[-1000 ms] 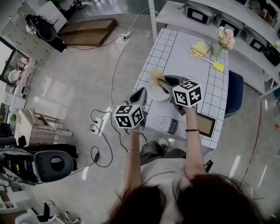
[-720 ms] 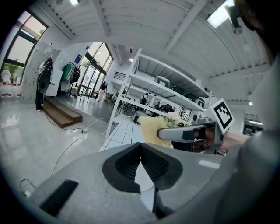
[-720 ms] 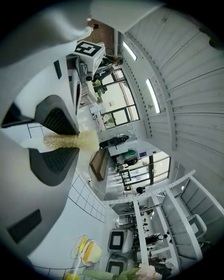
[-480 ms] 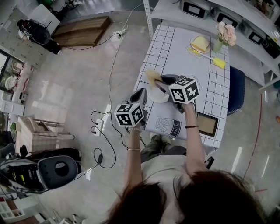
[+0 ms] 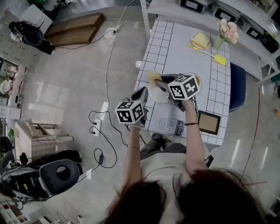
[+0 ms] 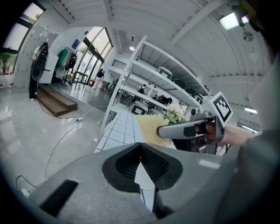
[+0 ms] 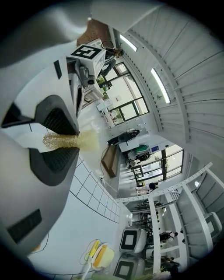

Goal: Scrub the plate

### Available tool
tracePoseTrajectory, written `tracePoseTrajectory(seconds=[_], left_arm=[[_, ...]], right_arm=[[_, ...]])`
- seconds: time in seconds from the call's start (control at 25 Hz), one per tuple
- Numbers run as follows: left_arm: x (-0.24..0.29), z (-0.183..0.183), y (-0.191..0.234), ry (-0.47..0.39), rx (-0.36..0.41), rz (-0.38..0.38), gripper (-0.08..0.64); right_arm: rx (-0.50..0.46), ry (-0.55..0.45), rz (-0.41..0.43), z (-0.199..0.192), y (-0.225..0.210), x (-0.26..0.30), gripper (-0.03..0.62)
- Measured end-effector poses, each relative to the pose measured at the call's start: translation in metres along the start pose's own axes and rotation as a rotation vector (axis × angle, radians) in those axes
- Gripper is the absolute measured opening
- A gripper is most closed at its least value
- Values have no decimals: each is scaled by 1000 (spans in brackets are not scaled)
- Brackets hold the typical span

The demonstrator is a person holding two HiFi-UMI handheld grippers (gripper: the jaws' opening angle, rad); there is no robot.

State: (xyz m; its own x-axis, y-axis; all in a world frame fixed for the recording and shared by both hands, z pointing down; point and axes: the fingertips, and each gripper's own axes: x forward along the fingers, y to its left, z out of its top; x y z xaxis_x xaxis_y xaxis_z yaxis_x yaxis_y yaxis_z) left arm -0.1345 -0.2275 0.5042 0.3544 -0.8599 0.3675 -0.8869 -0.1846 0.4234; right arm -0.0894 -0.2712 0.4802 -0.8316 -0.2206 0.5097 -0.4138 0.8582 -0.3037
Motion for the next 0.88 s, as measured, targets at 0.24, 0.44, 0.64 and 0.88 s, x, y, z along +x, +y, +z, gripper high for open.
tracePoseTrajectory(seconds=[0.24,0.44,0.64,0.88], left_arm=[[5,-8,5,34,-7,-39,11],[9,-16,10,69,-6,-72,11],[11,-25,7,114,-2,-115,11],[16,-30,5,129,-2,-133,11]], right_arm=[[11,72,-16,-10,-3,11,80],[17,129,-62,-21,-11,18,80],[12,155,-84,-27,-15,19,80],[23,193,-81,-33,-21,24,80]])
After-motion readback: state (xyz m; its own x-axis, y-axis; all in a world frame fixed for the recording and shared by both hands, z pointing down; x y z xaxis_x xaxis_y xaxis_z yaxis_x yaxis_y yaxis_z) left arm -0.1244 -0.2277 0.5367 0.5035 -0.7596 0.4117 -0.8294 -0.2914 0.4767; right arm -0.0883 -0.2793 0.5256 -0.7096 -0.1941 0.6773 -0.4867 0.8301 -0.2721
